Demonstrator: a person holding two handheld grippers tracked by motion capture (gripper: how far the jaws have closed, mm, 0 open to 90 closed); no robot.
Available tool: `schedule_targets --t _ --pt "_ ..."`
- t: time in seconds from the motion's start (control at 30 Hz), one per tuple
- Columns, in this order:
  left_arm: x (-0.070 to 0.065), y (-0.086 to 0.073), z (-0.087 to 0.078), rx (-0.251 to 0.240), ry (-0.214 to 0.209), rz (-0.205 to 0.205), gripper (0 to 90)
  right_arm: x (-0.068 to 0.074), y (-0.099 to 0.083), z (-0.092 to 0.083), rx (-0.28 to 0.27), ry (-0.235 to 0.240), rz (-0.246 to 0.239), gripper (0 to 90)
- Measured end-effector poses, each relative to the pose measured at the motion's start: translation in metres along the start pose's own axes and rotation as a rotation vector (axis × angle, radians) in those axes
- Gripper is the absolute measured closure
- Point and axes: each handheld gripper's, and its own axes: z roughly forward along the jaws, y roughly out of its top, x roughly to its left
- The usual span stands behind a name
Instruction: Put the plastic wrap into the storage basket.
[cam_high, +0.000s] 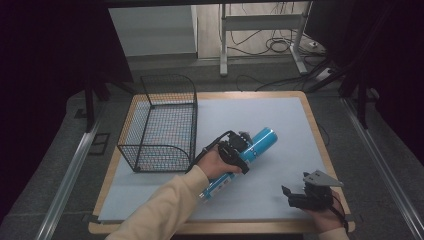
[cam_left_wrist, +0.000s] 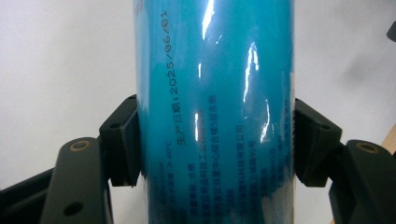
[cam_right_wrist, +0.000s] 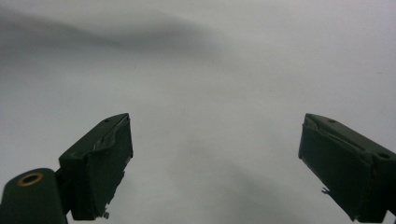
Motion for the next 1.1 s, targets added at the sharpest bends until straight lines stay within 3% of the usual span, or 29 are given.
schedule_targets --t 0.53,1.1 --pt "0.007 0.004 -0.019 -0.011 -0.001 0.007 31.5 0.001 -0.001 0.001 -0.001 0.012 0.004 10.4" --pt "0.016 0.018 -0.046 -0.035 0.027 -0.002 31.6 0.002 0.003 0.002 -0.023 0.021 -0.005 10.7"
